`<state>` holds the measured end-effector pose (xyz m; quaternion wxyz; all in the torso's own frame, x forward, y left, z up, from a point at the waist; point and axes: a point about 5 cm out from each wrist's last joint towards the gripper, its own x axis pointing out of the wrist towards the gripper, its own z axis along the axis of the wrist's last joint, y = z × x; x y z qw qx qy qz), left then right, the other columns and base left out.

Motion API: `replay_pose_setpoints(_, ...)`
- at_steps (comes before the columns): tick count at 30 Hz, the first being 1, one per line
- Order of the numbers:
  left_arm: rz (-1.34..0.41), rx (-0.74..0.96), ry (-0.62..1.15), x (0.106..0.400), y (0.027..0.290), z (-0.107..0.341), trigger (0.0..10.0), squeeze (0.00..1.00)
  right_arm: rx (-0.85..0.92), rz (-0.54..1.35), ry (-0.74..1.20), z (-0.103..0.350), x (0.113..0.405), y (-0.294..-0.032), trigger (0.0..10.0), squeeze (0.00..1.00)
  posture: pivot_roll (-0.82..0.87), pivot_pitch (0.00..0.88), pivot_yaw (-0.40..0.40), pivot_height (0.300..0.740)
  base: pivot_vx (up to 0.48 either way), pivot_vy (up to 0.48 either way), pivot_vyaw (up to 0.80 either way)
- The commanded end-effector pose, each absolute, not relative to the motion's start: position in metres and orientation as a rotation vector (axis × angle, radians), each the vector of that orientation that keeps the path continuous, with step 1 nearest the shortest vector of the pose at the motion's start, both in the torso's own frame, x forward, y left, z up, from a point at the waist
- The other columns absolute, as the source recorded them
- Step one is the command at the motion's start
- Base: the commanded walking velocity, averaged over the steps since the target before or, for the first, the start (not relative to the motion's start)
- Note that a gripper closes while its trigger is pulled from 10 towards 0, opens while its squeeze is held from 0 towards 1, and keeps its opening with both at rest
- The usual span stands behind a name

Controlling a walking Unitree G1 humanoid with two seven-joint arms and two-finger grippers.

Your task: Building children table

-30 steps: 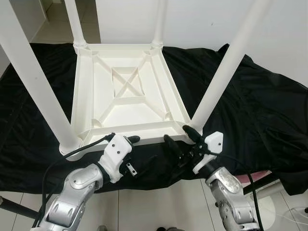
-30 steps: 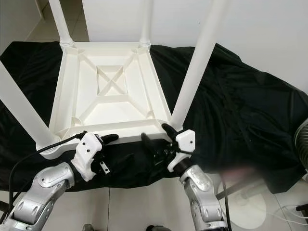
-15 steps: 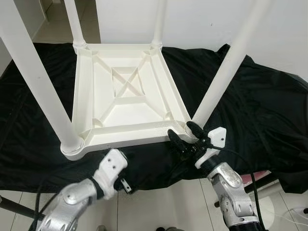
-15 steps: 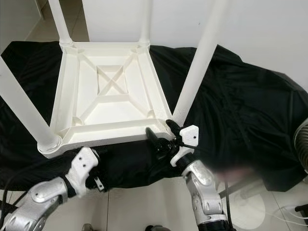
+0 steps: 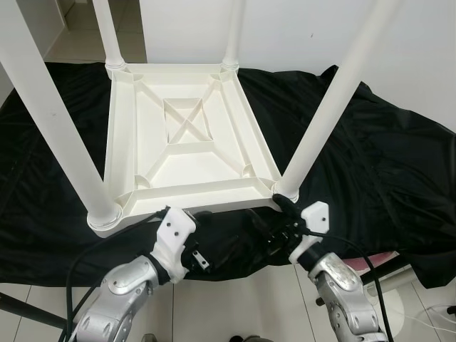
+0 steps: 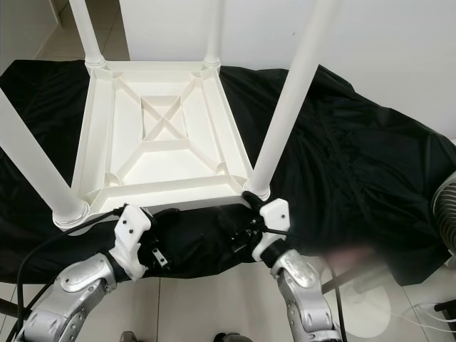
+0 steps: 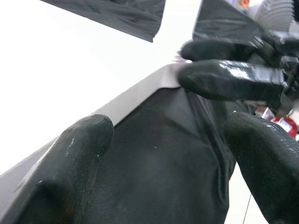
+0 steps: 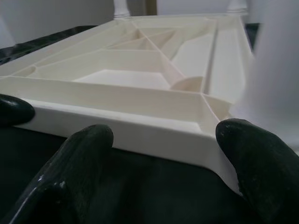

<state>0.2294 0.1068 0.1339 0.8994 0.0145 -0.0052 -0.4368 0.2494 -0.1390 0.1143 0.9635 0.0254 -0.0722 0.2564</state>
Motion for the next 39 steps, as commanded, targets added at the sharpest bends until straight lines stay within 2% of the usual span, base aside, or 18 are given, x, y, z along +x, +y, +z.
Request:
replay_pose_setpoints(1,-0.851,0.015,0.0,0.231,0.108,0.133,10.0,0.0,0.051,0.488,-0.141,0.112,0.246,-0.144,10.0,0.0,0.01,0.109,-0.086,0.74,0.0,0.0,0.0)
replay_pose_setpoints(2,-0.837,0.015,0.005,0.231,0.11,0.132,10.0,0.0,0.053,0.422,-0.122,0.104,0.235,-0.15,10.0,0.0,0.0,0.115,-0.084,0.74,0.0,0.0,0.0)
replay_pose_setpoints(5,-0.826,0.02,0.013,0.232,0.113,0.128,10.0,0.0,0.056,0.352,-0.115,0.1,0.226,-0.157,10.0,0.0,-0.01,0.12,-0.077,0.74,0.0,0.0,0.0)
replay_pose_setpoints(14,-0.799,0.026,0.027,0.24,0.119,0.126,10.0,0.0,0.037,0.197,-0.137,0.1,0.225,-0.176,10.0,0.0,-0.03,0.122,-0.065,0.74,0.0,0.0,0.0)
replay_pose_setpoints(17,-0.755,0.046,0.037,0.248,0.129,0.122,10.0,0.0,0.008,0.108,-0.164,0.105,0.23,-0.189,10.0,0.0,-0.04,0.122,-0.057,0.74,0.0,0.0,0.0)
replay_pose_setpoints(33,-0.551,-0.008,0.009,0.274,0.172,0.129,10.0,0.0,-0.065,0.045,-0.179,0.111,0.24,-0.218,10.0,0.0,-0.04,0.129,-0.051,0.74,0.0,0.0,0.0)
replay_pose_setpoints(39,-0.55,-0.004,0.004,0.276,0.173,0.131,10.0,0.0,-0.072,0.034,-0.187,0.112,0.242,-0.221,10.0,0.0,-0.04,0.128,-0.049,0.74,0.0,0.0,0.0)
